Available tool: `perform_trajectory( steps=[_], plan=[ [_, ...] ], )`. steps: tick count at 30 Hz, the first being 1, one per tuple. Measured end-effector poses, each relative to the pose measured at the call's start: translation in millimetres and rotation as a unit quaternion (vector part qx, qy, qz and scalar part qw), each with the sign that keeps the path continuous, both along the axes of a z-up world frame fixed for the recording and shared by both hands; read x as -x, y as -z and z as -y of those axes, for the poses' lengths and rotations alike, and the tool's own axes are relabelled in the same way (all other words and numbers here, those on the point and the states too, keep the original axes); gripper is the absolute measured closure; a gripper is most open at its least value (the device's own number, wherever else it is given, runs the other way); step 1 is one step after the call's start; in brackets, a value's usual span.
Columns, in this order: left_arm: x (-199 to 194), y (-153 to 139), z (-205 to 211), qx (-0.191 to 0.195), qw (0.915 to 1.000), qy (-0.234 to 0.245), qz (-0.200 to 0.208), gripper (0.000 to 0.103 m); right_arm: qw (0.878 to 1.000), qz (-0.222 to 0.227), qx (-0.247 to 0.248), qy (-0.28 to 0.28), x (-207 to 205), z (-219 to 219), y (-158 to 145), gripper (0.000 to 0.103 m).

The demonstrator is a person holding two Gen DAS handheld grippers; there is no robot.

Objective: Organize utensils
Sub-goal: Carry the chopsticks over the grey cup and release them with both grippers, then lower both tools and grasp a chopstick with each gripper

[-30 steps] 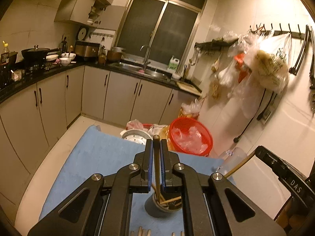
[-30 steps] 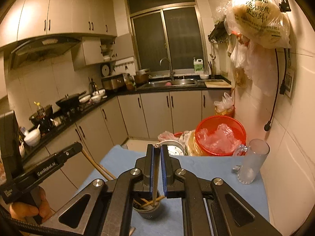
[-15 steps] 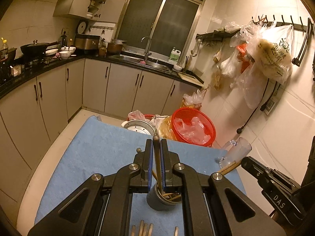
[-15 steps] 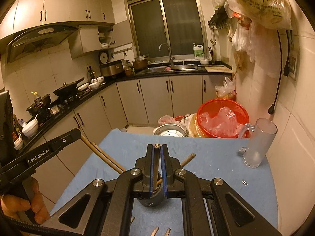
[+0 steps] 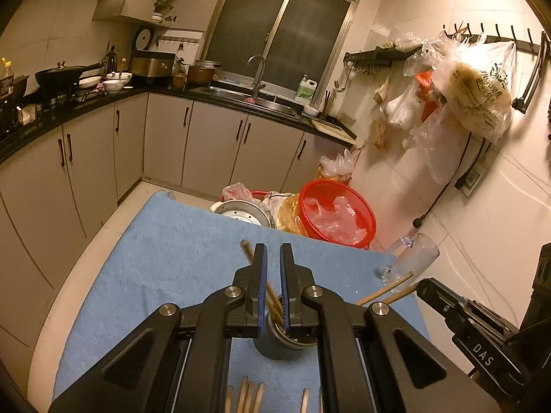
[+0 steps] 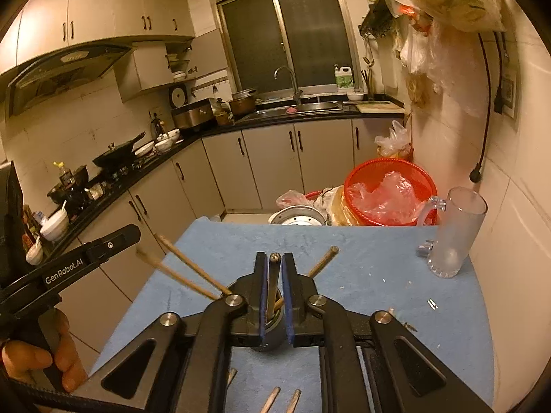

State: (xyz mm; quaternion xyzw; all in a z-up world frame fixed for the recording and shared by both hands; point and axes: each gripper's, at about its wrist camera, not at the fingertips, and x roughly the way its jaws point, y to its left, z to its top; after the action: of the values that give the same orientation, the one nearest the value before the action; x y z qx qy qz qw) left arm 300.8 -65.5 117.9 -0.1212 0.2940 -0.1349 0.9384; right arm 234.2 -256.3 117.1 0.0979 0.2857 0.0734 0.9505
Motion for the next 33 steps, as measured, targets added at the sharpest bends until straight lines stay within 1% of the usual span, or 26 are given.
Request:
perform_trajectory(
  steps=[1, 3, 4, 5, 6, 7, 8, 9, 10, 11, 12, 13, 14, 16, 19, 20, 22, 26, 29, 32, 33],
  plan=[
    [1.4, -0.9, -0.6, 0.0, 1.0, -0.001, 0.001, 0.094, 1.0, 0.002, -0.003, 0.003, 2.1, 1.4, -0.5, 0.083],
    [7.2, -4.3, -3.6, 0.001, 1.0, -0.001, 0.007, 0.083, 1.0, 0.005, -0.009, 0.007, 7.6, 4.7, -2.3, 0.077],
    [10.2, -5.7, -5.1, 0.002, 0.9999, -0.002, 0.01, 0.072, 1.0, 0.006, -0.013, 0.008, 11.2, 6.2, -2.9, 0.075],
    [14.6, -7.4, -7.6, 0.002, 0.9999, -0.004, 0.014, 0.064, 1.0, 0.008, -0.016, 0.01, 15.8, 8.8, -3.5, 0.074],
    [19.5, -9.0, -9.8, 0.002, 0.9998, -0.005, 0.019, 0.062, 1.0, 0.008, -0.019, 0.011, 20.0, 10.0, -4.1, 0.071],
    [25.4, -10.0, -12.4, 0.001, 0.9997, -0.006, 0.024, 0.057, 1.0, 0.008, -0.025, 0.012, 25.9, 12.6, -4.2, 0.065],
    [31.1, -10.0, -15.1, -0.002, 0.9997, -0.005, 0.025, 0.051, 0.999, 0.009, -0.032, 0.011, 32.3, 15.4, -3.9, 0.061],
    [37.5, -8.6, -18.5, -0.005, 0.9997, -0.004, 0.023, 0.047, 0.999, 0.009, -0.038, 0.013, 39.4, 18.5, -3.1, 0.052],
    [43.6, -5.9, -22.2, -0.008, 0.9998, -0.003, 0.017, 0.04, 0.999, 0.011, -0.044, 0.015, 47.5, 21.7, -1.3, 0.039],
    [48.8, -2.6, -24.9, -0.011, 0.9999, -0.001, 0.01, 0.035, 0.999, 0.012, -0.049, 0.016, 54.2, 23.3, 0.3, 0.032],
    [53.9, 2.3, -28.4, -0.013, 0.9999, 0.003, -0.001, 0.033, 0.998, 0.013, -0.054, 0.02, 65.0, 26.8, 5.0, 0.02],
    [57.7, 7.3, -31.1, -0.015, 0.9998, 0.006, -0.011, 0.03, 0.998, 0.013, -0.057, 0.022, 71.2, 28.7, 8.7, 0.016],
    [61.5, 13.7, -33.6, -0.018, 0.9995, 0.008, -0.025, 0.028, 0.998, 0.012, -0.062, 0.025, 79.8, 30.6, 15.8, 0.015],
    [70.6, 31.6, -38.0, -0.026, 0.9978, 0.009, -0.061, 0.028, 0.997, -0.005, -0.069, 0.028, 88.6, 32.6, 29.9, 0.015],
    [80.8, 57.3, -45.0, -0.018, 0.9937, 0.009, -0.111, 0.028, 0.993, -0.053, -0.1, 0.024, 97.4, 35.0, 62.4, 0.015],
    [85.0, 64.7, -46.7, -0.015, 0.9926, 0.009, -0.12, 0.028, 0.992, -0.066, -0.108, 0.024, 99.6, 36.2, 71.9, 0.015],
    [95.5, 78.8, -48.9, -0.016, 0.9914, 0.006, -0.129, 0.028, 0.989, -0.088, -0.115, 0.025, 104.0, 37.8, 90.2, 0.015],
    [104.4, 100.8, -52.6, -0.038, 0.9883, -0.006, -0.147, 0.028, 0.984, -0.125, -0.126, 0.029, 110.1, 42.1, 116.3, 0.015],
    [99.5, 112.3, -54.5, -0.044, 0.985, -0.008, -0.167, 0.028, 0.981, -0.143, -0.13, 0.025, 108.6, 42.4, 122.9, 0.015],
    [91.0, 119.3, -50.3, -0.05, 0.9825, -0.006, -0.179, 0.028, 0.98, -0.148, -0.129, 0.017, 105.1, 41.3, 123.1, 0.021],
    [87.1, 122.5, -48.2, -0.053, 0.9812, -0.002, -0.186, 0.028, 0.98, -0.15, -0.127, 0.015, 103.7, 39.7, 123.1, 0.025]
  ],
)
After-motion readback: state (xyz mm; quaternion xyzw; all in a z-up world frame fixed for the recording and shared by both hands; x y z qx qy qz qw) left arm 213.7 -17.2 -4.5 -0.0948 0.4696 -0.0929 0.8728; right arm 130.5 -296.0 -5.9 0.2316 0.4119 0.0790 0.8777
